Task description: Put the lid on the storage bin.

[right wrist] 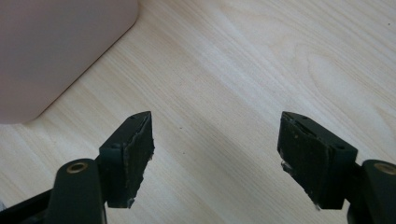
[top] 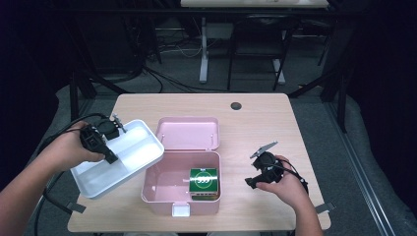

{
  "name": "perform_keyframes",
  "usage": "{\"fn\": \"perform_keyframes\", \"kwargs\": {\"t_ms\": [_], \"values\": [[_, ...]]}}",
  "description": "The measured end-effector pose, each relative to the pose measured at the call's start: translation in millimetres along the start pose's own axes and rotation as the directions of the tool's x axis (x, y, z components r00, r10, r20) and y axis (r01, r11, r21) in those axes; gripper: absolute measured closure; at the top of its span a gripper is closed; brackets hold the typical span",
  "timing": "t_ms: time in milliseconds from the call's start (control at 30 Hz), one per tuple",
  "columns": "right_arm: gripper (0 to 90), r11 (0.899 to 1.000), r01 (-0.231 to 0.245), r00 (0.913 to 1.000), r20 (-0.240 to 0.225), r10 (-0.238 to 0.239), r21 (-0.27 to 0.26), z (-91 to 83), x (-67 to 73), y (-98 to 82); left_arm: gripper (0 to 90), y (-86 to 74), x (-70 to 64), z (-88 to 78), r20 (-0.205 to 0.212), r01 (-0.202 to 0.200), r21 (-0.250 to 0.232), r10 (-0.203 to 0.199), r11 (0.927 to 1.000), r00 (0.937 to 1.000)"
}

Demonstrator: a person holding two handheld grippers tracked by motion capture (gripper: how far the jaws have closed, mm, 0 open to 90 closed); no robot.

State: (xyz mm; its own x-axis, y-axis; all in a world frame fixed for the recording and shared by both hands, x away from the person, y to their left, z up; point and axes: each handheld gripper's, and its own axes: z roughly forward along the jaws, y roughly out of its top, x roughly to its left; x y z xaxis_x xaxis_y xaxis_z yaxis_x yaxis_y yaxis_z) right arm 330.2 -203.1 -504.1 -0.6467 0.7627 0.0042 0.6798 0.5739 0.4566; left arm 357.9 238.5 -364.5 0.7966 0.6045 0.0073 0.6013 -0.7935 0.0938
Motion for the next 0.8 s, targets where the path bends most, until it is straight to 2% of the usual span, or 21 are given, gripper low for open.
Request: {"fn": "perform_keyframes", "kwargs": {"t_ms": [200, 233, 367, 467, 567, 667, 767, 800], "values": [[26.7, 1.000, -0.005, 0.9999, -0.010, 0.005, 0.000, 0.5, -0.6, -0.3, 89.3, 16.0, -12.2, 1.9, 0.001, -0.065, 0.000, 0.065, 0.9979, 0.9979], [26.7, 1.000, 0.000, 1.0000, -0.009, 0.000, 0.015, -0.5, -0.6, 0.2, 89.2, 18.7, -13.7, 2.3, 0.003, -0.080, 0.002, 0.080, 0.9968, 0.9968], [26.7, 1.000, 0.002, 1.0000, -0.003, -0.002, 0.013, -0.3, -0.5, 0.1, 89.2, 28.9, -23.0, 4.8, -0.007, -0.146, 0.004, 0.146, 0.9893, 0.9892], [26.7, 1.000, 0.000, 1.0000, -0.003, 0.000, 0.003, 1.0, -0.5, -0.2, 89.3, 36.2, -29.3, 6.1, -0.011, -0.204, 0.011, 0.204, 0.9789, 0.9789], [26.7, 1.000, 0.003, 1.0000, -0.004, -0.003, 0.002, 1.7, -0.6, -0.3, 89.2, 43.3, -35.3, 8.2, -0.003, -0.238, 0.019, 0.238, 0.9710, 0.9712], [26.7, 1.000, 0.002, 1.0000, -0.006, -0.002, 0.013, 0.8, -0.8, -0.2, 89.2, 49.6, -40.6, 9.0, -0.002, -0.277, 0.028, 0.277, 0.9604, 0.9608], [26.7, 1.000, 0.001, 0.9999, -0.010, -0.001, 0.012, 0.5, -1.7, -0.4, 89.2, 55.2, -46.4, 9.5, -0.007, -0.317, 0.026, 0.317, 0.9481, 0.9484], [26.7, 1.000, 0.000, 1.0000, -0.006, 0.000, 0.000, 1.5, -1.6, -0.8, 89.2, 57.3, -48.2, 9.1, -0.007, -0.335, 0.029, 0.335, 0.9419, 0.9422]]}}
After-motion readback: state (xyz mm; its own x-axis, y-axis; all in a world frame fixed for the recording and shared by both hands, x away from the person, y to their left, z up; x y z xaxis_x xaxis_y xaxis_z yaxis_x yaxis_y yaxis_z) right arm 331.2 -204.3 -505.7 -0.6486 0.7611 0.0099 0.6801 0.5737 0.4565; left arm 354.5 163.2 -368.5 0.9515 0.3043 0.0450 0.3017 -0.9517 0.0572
